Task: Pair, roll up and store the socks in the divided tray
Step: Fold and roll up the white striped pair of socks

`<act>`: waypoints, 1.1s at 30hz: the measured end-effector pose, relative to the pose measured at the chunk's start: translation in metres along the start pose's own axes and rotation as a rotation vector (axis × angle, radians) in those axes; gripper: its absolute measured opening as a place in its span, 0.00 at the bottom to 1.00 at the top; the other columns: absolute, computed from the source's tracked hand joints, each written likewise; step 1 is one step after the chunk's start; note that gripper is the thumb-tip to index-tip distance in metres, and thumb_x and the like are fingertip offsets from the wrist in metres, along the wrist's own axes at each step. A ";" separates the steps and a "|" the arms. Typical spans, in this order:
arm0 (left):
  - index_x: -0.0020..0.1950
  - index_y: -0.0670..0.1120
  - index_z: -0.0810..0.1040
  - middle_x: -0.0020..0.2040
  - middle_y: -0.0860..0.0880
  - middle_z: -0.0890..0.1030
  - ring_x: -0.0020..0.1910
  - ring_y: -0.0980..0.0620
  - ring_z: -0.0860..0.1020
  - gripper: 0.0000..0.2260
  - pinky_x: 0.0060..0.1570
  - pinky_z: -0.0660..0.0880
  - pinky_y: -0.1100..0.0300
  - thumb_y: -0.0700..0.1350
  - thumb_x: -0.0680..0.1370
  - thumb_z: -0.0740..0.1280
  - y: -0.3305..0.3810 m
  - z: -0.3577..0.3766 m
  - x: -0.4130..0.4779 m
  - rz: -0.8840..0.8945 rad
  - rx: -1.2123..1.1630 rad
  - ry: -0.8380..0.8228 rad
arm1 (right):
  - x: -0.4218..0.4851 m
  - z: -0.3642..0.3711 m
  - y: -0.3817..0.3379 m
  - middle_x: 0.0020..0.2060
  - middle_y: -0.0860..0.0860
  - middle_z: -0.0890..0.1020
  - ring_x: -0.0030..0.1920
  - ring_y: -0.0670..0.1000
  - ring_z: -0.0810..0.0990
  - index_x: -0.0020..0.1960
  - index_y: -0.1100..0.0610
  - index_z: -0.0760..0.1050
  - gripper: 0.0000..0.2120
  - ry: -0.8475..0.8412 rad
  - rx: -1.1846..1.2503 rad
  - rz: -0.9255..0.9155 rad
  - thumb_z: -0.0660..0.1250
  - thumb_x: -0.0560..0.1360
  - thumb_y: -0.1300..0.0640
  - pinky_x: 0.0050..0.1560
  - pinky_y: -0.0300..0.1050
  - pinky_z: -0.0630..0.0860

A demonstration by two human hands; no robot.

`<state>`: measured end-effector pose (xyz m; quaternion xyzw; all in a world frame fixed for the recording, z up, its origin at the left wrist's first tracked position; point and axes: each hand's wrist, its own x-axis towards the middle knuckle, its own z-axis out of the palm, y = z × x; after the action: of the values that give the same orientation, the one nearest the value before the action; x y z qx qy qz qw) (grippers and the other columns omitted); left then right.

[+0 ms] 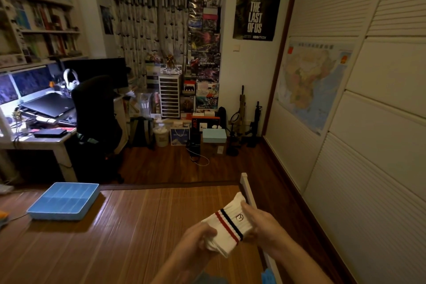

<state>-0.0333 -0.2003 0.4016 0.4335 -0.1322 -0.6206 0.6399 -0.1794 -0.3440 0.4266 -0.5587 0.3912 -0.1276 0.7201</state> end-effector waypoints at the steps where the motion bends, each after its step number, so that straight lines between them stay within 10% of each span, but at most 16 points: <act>1: 0.69 0.39 0.71 0.61 0.33 0.82 0.61 0.33 0.81 0.21 0.58 0.80 0.42 0.33 0.76 0.65 0.001 0.000 -0.001 0.003 0.009 -0.017 | -0.001 -0.003 -0.003 0.53 0.59 0.86 0.53 0.58 0.86 0.62 0.61 0.79 0.21 -0.049 0.007 0.020 0.69 0.76 0.47 0.48 0.49 0.82; 8: 0.69 0.41 0.77 0.63 0.34 0.81 0.59 0.37 0.82 0.26 0.53 0.81 0.46 0.44 0.72 0.76 0.005 0.003 -0.005 0.033 0.067 -0.091 | -0.006 -0.007 -0.014 0.50 0.54 0.87 0.51 0.54 0.87 0.60 0.56 0.79 0.15 -0.034 -0.195 -0.339 0.71 0.76 0.52 0.52 0.50 0.84; 15: 0.67 0.38 0.79 0.65 0.35 0.80 0.63 0.37 0.80 0.22 0.67 0.76 0.42 0.46 0.77 0.76 0.003 0.000 -0.003 0.009 0.323 -0.131 | -0.013 -0.001 -0.024 0.46 0.54 0.86 0.47 0.54 0.87 0.56 0.54 0.80 0.12 -0.078 -0.348 -0.393 0.67 0.79 0.47 0.48 0.47 0.84; 33: 0.67 0.40 0.78 0.62 0.38 0.83 0.62 0.38 0.81 0.22 0.61 0.79 0.46 0.41 0.74 0.77 0.004 -0.004 0.001 0.069 0.398 -0.122 | -0.006 0.004 -0.032 0.47 0.47 0.86 0.48 0.48 0.86 0.55 0.51 0.80 0.13 -0.133 -0.436 -0.362 0.66 0.79 0.44 0.45 0.39 0.82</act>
<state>-0.0278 -0.2003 0.4021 0.5083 -0.3055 -0.5848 0.5534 -0.1720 -0.3483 0.4580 -0.7683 0.2553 -0.1302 0.5724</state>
